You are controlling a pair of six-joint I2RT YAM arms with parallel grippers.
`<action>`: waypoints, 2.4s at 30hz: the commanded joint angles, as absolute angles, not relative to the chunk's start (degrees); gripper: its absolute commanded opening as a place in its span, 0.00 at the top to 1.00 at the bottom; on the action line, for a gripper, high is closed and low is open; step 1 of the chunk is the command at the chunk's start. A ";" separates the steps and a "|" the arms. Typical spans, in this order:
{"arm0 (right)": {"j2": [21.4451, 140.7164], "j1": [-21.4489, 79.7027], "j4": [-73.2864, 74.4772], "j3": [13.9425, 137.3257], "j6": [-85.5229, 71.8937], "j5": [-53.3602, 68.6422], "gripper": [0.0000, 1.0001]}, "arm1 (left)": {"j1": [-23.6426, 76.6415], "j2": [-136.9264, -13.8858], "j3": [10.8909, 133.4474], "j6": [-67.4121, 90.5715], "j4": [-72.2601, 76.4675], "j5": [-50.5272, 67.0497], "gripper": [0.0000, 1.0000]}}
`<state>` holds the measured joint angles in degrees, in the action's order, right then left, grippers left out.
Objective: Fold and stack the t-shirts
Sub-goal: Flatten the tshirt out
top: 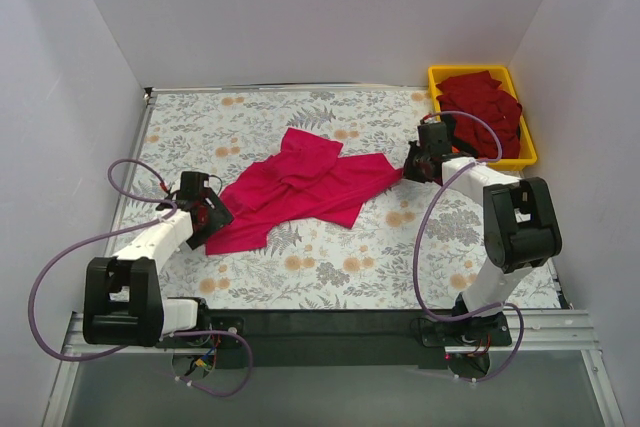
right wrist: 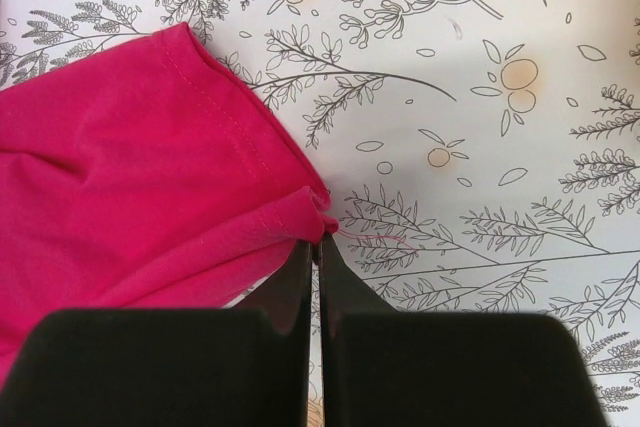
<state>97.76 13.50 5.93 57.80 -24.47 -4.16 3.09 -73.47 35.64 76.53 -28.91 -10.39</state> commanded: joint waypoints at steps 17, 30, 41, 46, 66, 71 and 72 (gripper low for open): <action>95.63 13.10 3.43 57.04 -25.66 -3.25 0.99 | 3.78 -74.79 39.99 86.04 -43.15 -11.76 0.47; 94.83 13.18 2.37 55.20 -25.75 -2.11 0.99 | 3.78 -78.31 41.48 86.92 -44.91 -13.53 0.48; 94.13 13.18 2.46 55.02 -25.58 -2.02 0.99 | 3.78 -77.25 44.92 87.10 -47.29 -15.12 0.46; 93.96 13.18 2.37 54.93 -25.58 -1.85 0.99 | 3.78 -77.96 41.93 87.71 -46.32 -14.06 0.46; 91.94 13.18 2.46 53.00 -25.75 -2.63 0.99 | 3.78 -81.39 36.30 87.01 -40.87 -10.11 1.00; 89.57 13.10 3.60 53.52 -24.79 -3.25 0.99 | 3.78 -77.53 41.73 86.57 -42.53 -11.68 1.00; 88.26 13.10 4.13 54.13 -24.61 -3.95 0.99 | 3.78 -77.08 43.75 86.40 -43.06 -12.82 1.00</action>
<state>92.44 13.47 4.23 53.45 -25.26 -2.07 3.60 -78.28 40.18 85.93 -43.46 -11.51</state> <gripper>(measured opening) 0.012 0.025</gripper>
